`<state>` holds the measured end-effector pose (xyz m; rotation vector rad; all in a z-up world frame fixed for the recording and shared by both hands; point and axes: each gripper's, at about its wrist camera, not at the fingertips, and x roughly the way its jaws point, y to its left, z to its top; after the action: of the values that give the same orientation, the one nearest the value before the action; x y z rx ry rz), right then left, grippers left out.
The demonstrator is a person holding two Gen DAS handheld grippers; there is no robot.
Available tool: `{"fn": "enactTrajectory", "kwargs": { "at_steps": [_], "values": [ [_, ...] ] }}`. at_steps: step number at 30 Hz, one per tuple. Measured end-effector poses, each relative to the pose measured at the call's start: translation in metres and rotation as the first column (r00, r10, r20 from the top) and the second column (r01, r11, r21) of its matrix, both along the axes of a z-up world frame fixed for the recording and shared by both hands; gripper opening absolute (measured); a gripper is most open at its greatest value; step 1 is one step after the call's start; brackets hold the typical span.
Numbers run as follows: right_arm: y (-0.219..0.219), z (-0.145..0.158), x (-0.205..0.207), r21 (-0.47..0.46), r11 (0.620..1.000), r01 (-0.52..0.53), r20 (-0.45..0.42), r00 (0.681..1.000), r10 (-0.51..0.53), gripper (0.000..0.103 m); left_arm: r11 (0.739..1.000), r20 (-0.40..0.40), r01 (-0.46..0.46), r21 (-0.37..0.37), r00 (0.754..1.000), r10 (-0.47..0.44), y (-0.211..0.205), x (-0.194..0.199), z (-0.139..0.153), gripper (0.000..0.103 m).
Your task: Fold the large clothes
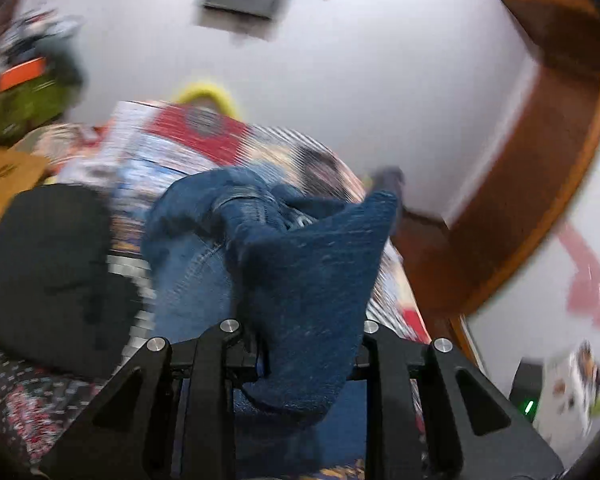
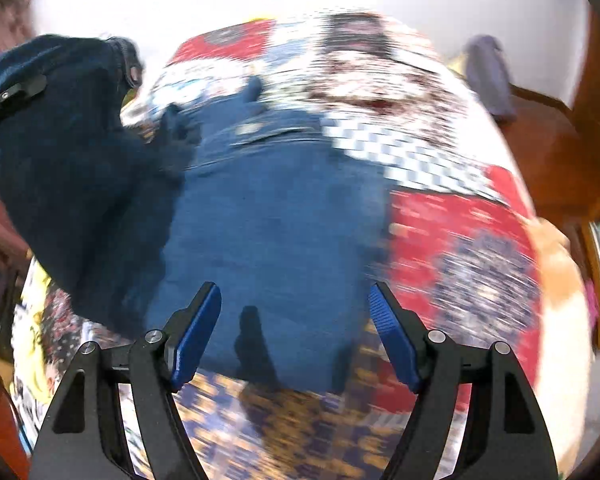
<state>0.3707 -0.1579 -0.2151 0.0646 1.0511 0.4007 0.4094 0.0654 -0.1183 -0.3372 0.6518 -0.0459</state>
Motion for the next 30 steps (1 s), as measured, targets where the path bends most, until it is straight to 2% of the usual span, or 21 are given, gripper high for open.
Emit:
{"fn": "enactTrajectory", "kwargs": {
  "at_steps": [2, 4, 6, 8, 10, 11, 12, 14, 19, 21, 23, 27, 30],
  "values": [
    [-0.023, 0.002, -0.003, 0.005, 0.999, 0.051, 0.000, 0.999, -0.051, 0.073, 0.994, -0.067, 0.105, 0.025, 0.992, -0.103, -0.038, 0.011, -0.021, 0.023],
    [-0.039, 0.002, -0.003, 0.012, 0.997, 0.080, -0.004, 0.997, -0.080, 0.073, 0.978, -0.178, 0.203, 0.040, 0.965, -0.193, -0.070, 0.020, -0.054, 0.023],
    [-0.051, 0.004, -0.004, 0.021, 0.994, 0.106, -0.006, 0.994, -0.106, 0.073, 0.965, -0.264, 0.256, 0.055, 0.936, -0.233, -0.088, 0.021, -0.085, 0.023],
    [-0.061, 0.004, -0.008, 0.032, 0.992, 0.121, -0.010, 0.993, -0.121, 0.073, 0.960, -0.294, 0.271, 0.065, 0.925, -0.241, -0.094, 0.015, -0.103, 0.023],
    [-0.065, 0.004, -0.010, 0.037, 0.991, 0.129, -0.011, 0.992, -0.129, 0.073, 0.950, -0.277, 0.292, 0.113, 0.927, -0.252, -0.098, 0.005, -0.103, 0.025],
    [-0.067, 0.003, -0.010, 0.035, 0.991, 0.130, -0.014, 0.991, -0.130, 0.073, 0.943, -0.284, 0.308, 0.122, 0.922, -0.265, -0.100, 0.003, -0.101, 0.031],
    [-0.068, 0.003, -0.010, 0.034, 0.991, 0.129, -0.017, 0.992, -0.129, 0.073, 0.935, -0.292, 0.336, 0.109, 0.910, -0.293, -0.103, -0.002, -0.099, 0.038],
    [-0.068, 0.003, -0.009, 0.034, 0.992, 0.125, -0.017, 0.992, -0.125, 0.073, 0.926, -0.301, 0.372, 0.060, 0.892, -0.339, -0.104, -0.008, -0.095, 0.044],
    [-0.065, 0.015, -0.019, 0.050, 0.994, 0.100, 0.011, 0.995, -0.100, 0.073, 0.908, -0.284, 0.419, -0.024, 0.868, -0.408, -0.089, -0.029, -0.070, 0.044],
    [-0.061, 0.024, -0.023, 0.062, 0.994, 0.086, 0.029, 0.996, -0.088, 0.073, 0.912, -0.253, 0.410, -0.034, 0.879, -0.404, -0.080, -0.039, -0.054, 0.044],
    [-0.054, 0.035, -0.025, 0.073, 0.995, 0.064, 0.053, 0.996, -0.067, 0.073, 0.919, -0.219, 0.395, 0.001, 0.896, -0.385, -0.069, -0.047, -0.040, 0.044],
    [-0.030, 0.056, -0.023, 0.085, 0.996, 0.004, 0.107, 0.994, -0.013, 0.073, 0.931, -0.143, 0.320, 0.174, 0.944, -0.298, -0.044, -0.065, -0.015, 0.050],
    [-0.006, 0.064, -0.016, 0.076, 0.996, -0.041, 0.129, 0.991, 0.031, 0.073, 0.935, -0.154, 0.260, 0.240, 0.961, -0.228, -0.023, -0.063, -0.014, 0.050]
  ]
}}
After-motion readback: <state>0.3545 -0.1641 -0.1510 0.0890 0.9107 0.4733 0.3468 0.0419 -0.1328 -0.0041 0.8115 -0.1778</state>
